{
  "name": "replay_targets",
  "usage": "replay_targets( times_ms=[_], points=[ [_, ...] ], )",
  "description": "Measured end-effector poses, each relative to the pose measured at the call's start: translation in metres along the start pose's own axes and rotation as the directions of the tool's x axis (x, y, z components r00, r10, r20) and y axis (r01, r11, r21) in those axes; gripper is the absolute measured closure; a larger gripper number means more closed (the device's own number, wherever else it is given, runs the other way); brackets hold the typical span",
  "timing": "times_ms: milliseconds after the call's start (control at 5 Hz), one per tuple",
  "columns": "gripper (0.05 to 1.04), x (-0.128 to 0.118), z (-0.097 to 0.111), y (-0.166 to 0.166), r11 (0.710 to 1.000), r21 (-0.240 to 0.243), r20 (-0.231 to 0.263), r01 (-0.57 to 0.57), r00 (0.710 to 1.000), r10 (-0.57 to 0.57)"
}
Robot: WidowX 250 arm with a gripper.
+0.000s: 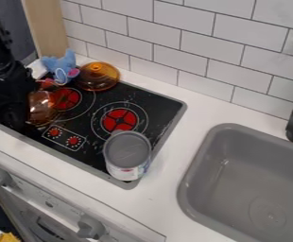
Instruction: Picked up orange object and moved it to the bottom left burner
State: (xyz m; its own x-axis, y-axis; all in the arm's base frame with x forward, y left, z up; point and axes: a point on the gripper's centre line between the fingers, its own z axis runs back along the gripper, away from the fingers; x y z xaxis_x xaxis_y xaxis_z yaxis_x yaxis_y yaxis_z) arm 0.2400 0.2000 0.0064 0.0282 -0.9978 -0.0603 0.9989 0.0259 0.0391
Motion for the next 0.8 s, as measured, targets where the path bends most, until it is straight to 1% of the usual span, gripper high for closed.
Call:
replay_targets(
  times_ms=[200, 400, 600, 800],
  points=[
    [1.009, -0.003, -0.002, -0.002, 1.0, -0.002, -0.024, 0.017, 1.0, -0.017],
    [0.991, 0.0, -0.003, -0.006, 1.0, -0.001, -0.008, 0.004, 1.0, -0.004],
    [0.824, 0.002, -0.003, -0.009, 0.999, -0.025, -0.003, 0.02, 1.0, -0.02],
    [0.541, 0.003, -0.002, -0.013, 0.999, -0.038, -0.002, 0.008, 1.0, -0.008]
  ],
)
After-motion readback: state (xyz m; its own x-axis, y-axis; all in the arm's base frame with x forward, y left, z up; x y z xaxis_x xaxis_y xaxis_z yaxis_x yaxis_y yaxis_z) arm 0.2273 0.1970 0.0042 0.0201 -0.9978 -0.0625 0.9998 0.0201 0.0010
